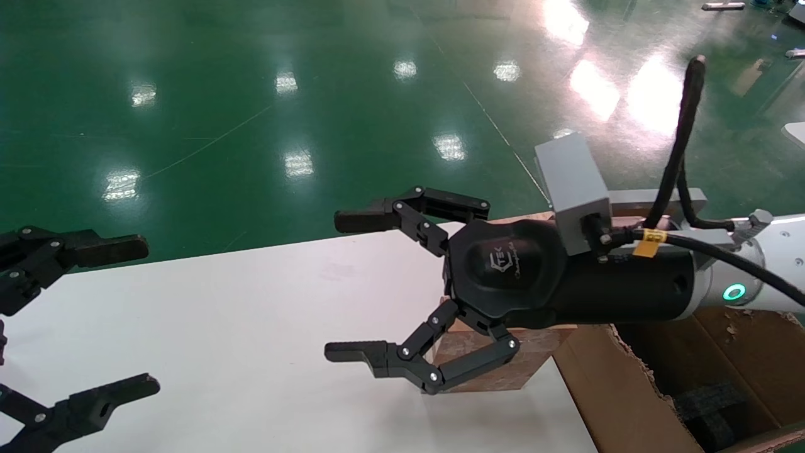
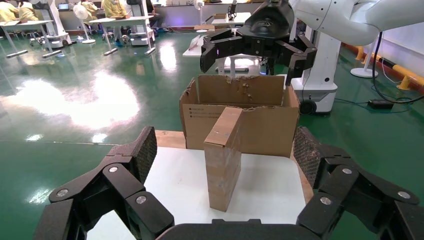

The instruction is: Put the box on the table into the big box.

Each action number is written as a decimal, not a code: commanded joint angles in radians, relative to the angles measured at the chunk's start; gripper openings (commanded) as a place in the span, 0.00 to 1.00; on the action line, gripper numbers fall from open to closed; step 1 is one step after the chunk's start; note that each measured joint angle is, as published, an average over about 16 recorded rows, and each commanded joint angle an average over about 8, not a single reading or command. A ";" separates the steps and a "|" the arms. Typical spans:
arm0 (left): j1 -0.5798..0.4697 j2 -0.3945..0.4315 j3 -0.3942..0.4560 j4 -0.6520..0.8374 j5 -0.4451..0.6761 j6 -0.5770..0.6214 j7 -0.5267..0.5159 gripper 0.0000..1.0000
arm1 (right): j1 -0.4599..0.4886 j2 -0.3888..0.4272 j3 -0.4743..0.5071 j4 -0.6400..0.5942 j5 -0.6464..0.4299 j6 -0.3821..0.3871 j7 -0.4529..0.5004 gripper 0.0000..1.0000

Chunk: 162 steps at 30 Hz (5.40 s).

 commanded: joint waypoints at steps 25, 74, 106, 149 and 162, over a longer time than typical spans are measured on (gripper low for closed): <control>0.000 0.000 0.000 0.000 0.000 0.000 0.000 1.00 | 0.000 0.000 0.000 0.000 0.000 0.000 0.000 0.00; 0.000 0.000 0.001 0.000 0.000 0.000 0.000 1.00 | -0.161 0.210 -0.041 -0.171 -0.008 -0.086 -0.155 1.00; 0.000 0.000 0.001 0.001 -0.001 0.000 0.001 0.00 | -0.090 0.220 -0.126 -0.353 -0.027 -0.091 -0.293 1.00; -0.001 -0.001 0.002 0.001 -0.001 0.000 0.001 0.00 | 0.137 0.070 -0.408 -0.813 -0.153 -0.092 -0.508 1.00; -0.001 -0.001 0.002 0.001 -0.002 -0.001 0.001 0.00 | 0.164 0.083 -0.477 -0.800 -0.125 -0.093 -0.508 1.00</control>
